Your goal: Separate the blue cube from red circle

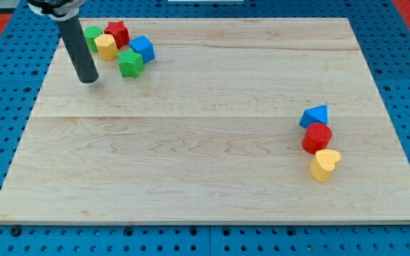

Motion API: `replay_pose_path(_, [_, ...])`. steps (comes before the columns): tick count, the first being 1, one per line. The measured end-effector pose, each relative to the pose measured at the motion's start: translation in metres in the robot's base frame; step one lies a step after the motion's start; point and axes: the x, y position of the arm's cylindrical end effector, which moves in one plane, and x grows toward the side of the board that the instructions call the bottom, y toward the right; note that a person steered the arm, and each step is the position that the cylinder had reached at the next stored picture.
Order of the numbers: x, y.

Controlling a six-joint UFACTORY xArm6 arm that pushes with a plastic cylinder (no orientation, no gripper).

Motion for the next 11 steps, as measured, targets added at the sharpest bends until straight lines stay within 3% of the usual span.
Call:
replay_pose_path(2, [0.05, 0.026])
replay_pose_path(3, [0.051, 0.03])
replay_pose_path(4, [0.045, 0.082])
replay_pose_path(5, [0.031, 0.195])
replay_pose_path(7, [-0.052, 0.36])
replay_pose_path(8, [-0.009, 0.466])
replay_pose_path(9, [0.061, 0.484])
replay_pose_path(10, [0.077, 0.416])
replay_pose_path(11, [0.097, 0.387])
